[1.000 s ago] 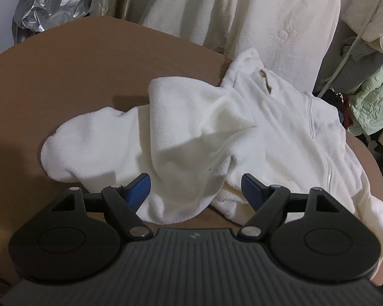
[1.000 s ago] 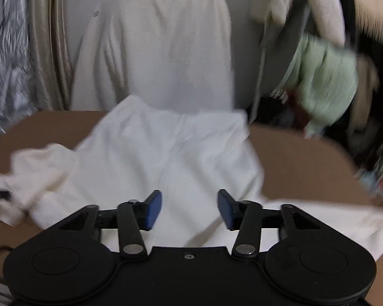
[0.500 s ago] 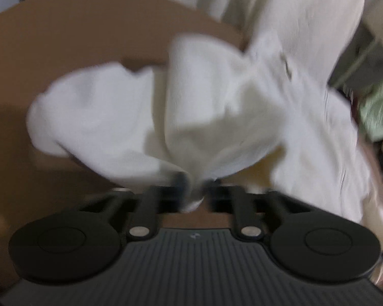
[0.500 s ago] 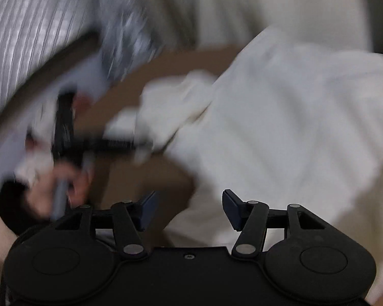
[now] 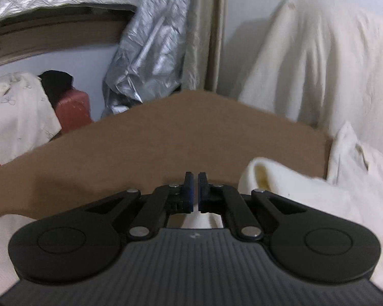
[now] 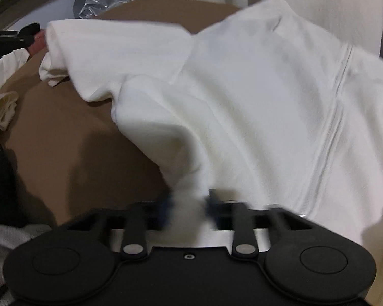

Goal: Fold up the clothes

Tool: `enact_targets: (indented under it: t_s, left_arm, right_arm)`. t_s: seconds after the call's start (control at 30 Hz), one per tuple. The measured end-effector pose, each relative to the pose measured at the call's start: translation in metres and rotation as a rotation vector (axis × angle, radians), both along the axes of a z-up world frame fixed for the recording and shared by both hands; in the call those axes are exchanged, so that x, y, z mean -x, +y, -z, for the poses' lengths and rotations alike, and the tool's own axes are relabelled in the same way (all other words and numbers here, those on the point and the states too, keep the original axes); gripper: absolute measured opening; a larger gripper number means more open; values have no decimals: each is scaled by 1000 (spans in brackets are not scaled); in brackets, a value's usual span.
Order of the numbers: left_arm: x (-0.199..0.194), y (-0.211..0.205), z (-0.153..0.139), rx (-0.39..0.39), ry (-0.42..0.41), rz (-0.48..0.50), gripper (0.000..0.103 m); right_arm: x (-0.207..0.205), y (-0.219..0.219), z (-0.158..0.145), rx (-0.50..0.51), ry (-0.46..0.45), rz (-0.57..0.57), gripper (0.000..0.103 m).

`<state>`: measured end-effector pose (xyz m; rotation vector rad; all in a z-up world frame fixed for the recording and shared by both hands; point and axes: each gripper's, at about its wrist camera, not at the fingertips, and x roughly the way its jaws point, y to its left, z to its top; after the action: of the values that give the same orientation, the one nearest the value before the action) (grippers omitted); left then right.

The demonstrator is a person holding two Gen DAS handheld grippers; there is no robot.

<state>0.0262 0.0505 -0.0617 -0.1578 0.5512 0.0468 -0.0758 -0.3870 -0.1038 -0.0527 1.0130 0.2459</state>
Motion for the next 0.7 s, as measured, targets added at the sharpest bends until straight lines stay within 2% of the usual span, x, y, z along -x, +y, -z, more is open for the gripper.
enact_targets:
  t_s: [0.07, 0.17, 0.2, 0.27, 0.33, 0.37, 0.4, 0.43, 0.47, 0.6, 0.63, 0.7]
  left_arm:
    - [-1, 0, 4, 73, 29, 30, 3]
    - [-1, -4, 5, 96, 44, 68, 4]
    - [-1, -6, 5, 100, 50, 77, 5]
    - [-2, -6, 7, 127, 72, 85, 6]
    - [-4, -4, 11, 165, 106, 90, 11]
    - [-5, -3, 13, 177, 119, 93, 22]
    - [-6, -2, 14, 189, 132, 96, 28]
    - [-7, -2, 16, 202, 145, 98, 41]
    - [-8, -1, 18, 213, 160, 98, 49]
    - [-13, 1, 30, 249, 295, 42, 53]
    - [-13, 2, 32, 258, 333, 21, 53]
    - [-9, 5, 33, 287, 348, 4, 53]
  right_arm:
    - [11, 1, -17, -15, -80, -49, 21]
    - [34, -5, -51, -169, -126, -184, 21]
    - [39, -6, -52, -170, -88, -236, 21]
    - [49, -2, -37, -45, -16, -328, 21]
    - [50, -2, -9, 61, 77, -330, 21]
    - [48, -5, -2, 53, 94, -300, 21]
    - [48, -8, -2, 31, 86, -284, 21]
    - [48, -10, -2, 7, 76, -270, 22]
    - [48, -10, -5, 4, 62, -265, 24]
    - [53, -1, -19, 60, -3, -277, 30]
    - [50, 3, -27, 56, -35, -267, 36]
    - [44, 14, -49, 26, -110, -260, 46]
